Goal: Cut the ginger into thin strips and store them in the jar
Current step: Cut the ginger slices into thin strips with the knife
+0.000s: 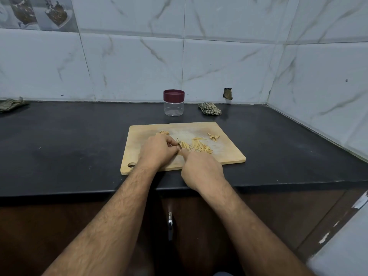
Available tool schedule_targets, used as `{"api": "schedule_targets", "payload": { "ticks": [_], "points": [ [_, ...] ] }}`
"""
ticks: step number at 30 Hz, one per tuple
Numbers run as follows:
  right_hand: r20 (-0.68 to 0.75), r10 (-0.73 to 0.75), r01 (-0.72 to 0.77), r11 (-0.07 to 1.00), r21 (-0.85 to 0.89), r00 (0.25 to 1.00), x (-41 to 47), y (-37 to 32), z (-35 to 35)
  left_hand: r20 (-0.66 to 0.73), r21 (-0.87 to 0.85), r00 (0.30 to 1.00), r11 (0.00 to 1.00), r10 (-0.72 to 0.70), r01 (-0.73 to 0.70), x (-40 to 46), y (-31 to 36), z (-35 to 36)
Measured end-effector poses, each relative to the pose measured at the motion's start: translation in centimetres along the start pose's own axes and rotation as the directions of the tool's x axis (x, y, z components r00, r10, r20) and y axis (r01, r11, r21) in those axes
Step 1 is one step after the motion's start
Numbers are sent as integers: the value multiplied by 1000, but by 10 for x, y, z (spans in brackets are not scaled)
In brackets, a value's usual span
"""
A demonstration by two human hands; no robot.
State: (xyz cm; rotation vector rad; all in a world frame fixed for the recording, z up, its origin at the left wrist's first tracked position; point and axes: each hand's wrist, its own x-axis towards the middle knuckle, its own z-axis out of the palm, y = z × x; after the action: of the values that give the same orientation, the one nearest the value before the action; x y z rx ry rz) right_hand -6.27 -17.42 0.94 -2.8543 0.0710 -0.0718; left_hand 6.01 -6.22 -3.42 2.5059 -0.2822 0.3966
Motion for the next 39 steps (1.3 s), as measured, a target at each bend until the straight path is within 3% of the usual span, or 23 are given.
{"api": "schedule_targets", "payload": {
  "ticks": [18, 39],
  "points": [
    [-18, 31, -29, 994, 109, 999, -8, 10, -2, 10, -37, 1000, 999, -21, 21, -4, 4, -4],
    [-37, 2, 1, 997, 83, 999, 5, 4, 4, 12, -13, 1000, 1000, -18, 18, -7, 7, -6]
  ]
}}
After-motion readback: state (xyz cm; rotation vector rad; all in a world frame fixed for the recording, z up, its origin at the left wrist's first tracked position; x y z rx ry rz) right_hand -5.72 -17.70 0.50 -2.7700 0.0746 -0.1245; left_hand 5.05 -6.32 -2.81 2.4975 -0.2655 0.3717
